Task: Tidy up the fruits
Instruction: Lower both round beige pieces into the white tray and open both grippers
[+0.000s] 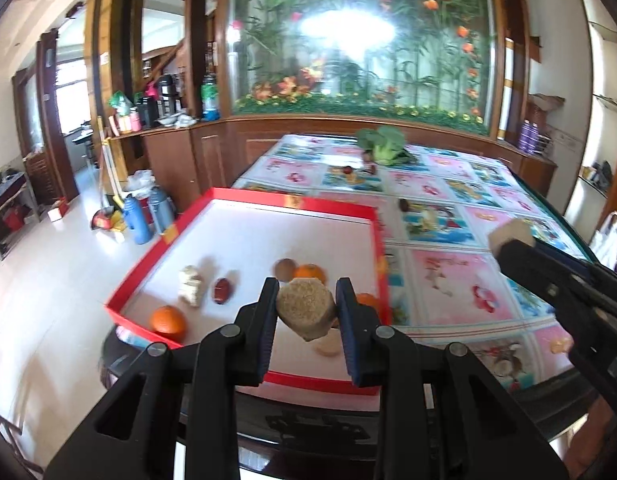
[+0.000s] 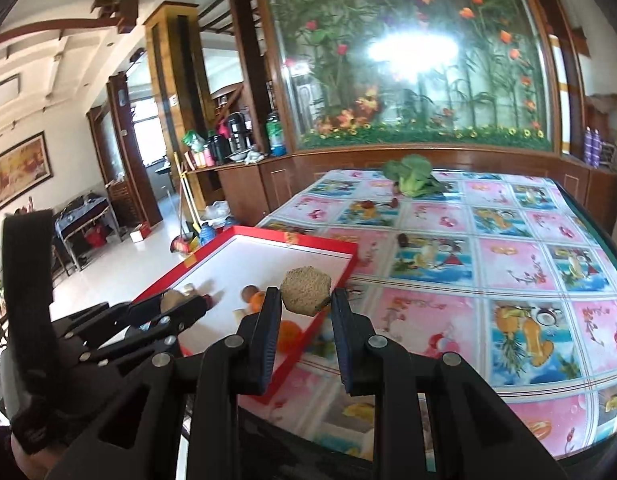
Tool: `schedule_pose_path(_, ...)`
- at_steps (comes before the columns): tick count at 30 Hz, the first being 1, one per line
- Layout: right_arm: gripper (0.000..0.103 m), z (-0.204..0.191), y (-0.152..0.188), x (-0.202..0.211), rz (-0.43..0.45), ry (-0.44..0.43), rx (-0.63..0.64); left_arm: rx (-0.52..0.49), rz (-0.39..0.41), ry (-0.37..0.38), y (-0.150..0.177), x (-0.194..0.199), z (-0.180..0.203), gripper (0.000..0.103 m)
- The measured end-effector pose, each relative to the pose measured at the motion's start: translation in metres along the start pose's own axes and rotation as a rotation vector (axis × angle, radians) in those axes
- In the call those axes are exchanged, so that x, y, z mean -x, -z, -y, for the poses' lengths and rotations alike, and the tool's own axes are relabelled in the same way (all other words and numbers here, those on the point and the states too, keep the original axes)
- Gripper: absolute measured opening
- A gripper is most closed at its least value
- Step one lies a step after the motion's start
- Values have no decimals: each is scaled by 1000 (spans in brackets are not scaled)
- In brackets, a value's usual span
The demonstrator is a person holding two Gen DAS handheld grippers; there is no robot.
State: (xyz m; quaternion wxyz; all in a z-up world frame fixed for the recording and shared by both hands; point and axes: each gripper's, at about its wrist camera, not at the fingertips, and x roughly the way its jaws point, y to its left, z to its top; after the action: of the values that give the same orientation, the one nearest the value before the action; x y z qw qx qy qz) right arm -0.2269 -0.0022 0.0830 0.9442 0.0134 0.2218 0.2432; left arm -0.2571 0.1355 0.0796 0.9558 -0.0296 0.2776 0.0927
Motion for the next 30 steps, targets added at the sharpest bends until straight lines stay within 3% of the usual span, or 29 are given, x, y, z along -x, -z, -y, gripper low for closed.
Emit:
schedule_pose_path(19, 24, -59, 15, -31, -79, -16, 135, 110, 14, -51, 12, -6, -63, 31)
schedule_pose_path(30, 24, -74, 10, -72, -155, -21, 119, 151, -3, -94, 12, -20, -91, 31)
